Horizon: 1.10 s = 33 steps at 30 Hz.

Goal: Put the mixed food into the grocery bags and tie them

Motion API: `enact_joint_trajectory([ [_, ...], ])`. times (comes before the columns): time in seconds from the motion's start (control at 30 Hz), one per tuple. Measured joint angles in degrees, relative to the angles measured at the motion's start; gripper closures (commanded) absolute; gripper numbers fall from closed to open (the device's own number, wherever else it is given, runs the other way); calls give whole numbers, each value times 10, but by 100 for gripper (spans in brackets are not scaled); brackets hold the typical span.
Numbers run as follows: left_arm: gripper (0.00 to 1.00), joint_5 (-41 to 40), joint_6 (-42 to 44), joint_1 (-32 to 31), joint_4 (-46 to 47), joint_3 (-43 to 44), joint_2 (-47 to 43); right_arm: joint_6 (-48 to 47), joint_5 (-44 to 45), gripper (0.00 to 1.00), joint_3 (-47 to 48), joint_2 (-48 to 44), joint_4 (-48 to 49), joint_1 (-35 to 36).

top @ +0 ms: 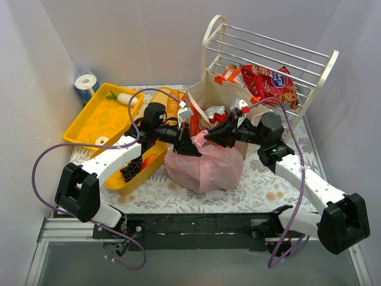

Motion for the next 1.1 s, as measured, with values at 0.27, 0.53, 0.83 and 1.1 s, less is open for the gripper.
enact_joint_trajectory([
  [0.27, 91, -9, -13, 0, 7, -5, 0, -2, 34, 99, -28, -31, 10, 10],
  [0.53, 79, -14, -26, 0, 14, -6, 0, -54, 97, 99, -30, -120, -80, 14],
  [0.83, 100, -30, -54, 0, 40, -22, 0, -70, 129, 99, -35, -124, -129, 15],
  [1.1, 100, -81, -85, 0, 56, -24, 0, -78, 158, 99, -36, -159, -158, 78],
])
